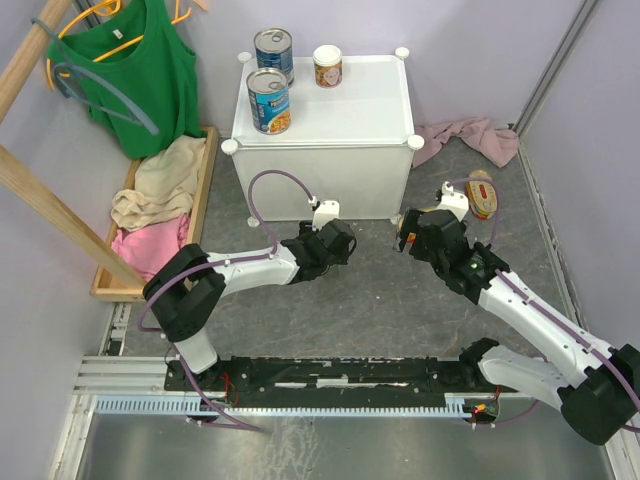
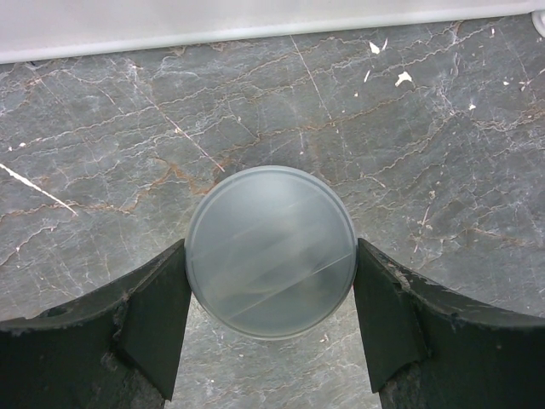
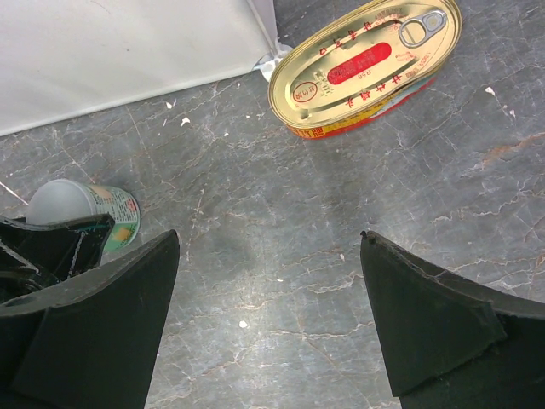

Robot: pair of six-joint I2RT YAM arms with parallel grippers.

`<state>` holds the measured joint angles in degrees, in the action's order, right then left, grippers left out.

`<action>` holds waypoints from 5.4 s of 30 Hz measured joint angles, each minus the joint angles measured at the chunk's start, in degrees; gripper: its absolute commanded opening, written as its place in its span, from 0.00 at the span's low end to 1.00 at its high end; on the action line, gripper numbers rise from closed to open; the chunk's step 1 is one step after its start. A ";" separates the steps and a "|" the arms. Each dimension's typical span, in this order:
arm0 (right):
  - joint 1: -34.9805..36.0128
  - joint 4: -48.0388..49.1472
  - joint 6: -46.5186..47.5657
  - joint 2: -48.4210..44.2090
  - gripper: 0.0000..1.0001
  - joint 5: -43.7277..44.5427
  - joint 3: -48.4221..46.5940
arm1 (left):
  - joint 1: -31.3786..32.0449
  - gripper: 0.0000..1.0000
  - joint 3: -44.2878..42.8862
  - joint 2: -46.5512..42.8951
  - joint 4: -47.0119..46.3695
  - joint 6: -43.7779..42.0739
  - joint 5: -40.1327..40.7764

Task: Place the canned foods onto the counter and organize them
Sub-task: Pick up the canned food from the center of the board, then place the canned food on the counter.

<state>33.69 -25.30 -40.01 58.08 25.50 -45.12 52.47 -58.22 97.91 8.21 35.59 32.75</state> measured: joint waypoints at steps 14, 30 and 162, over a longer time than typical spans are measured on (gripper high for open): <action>0.00 0.00 0.26 0.00 0.94 0.04 0.00 | 0.00 0.03 1.60 -0.94 -1.75 0.00 0.11; -0.07 0.00 0.39 -0.02 0.94 0.07 0.11 | 2.64 0.03 3.02 -6.69 -0.55 -0.04 1.97; -1.14 9.68 0.22 3.58 0.93 -6.45 4.46 | -13.33 0.09 -67.84 15.21 18.84 -23.52 1.36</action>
<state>32.56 -15.62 -39.79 61.67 19.05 -40.66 39.13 -126.06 113.12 27.05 12.08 34.11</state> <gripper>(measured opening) 0.927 0.763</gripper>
